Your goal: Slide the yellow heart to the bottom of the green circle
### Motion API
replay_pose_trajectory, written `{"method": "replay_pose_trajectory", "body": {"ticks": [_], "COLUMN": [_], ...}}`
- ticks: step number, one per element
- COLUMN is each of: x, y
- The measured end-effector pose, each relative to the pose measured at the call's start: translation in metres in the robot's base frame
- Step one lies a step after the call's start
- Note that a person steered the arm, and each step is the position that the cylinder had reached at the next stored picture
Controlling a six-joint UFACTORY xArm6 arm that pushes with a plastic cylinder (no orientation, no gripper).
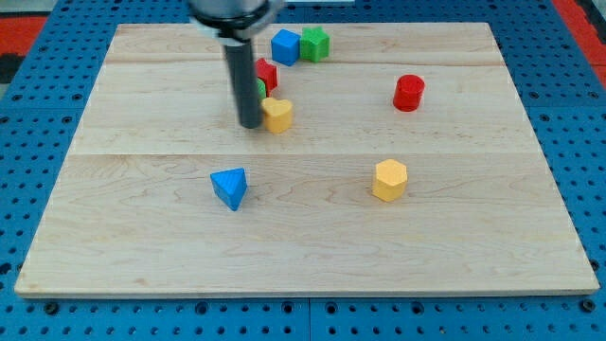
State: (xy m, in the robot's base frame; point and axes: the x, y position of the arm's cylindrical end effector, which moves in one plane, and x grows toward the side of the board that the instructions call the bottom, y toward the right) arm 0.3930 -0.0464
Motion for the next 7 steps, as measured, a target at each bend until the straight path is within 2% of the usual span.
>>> {"method": "replay_pose_trajectory", "body": {"ticks": [1,2,3,4,7], "x": [0.038,0.043,-0.001,-0.013,-0.015], "y": [0.023,0.055,0.107,0.118,0.076]}}
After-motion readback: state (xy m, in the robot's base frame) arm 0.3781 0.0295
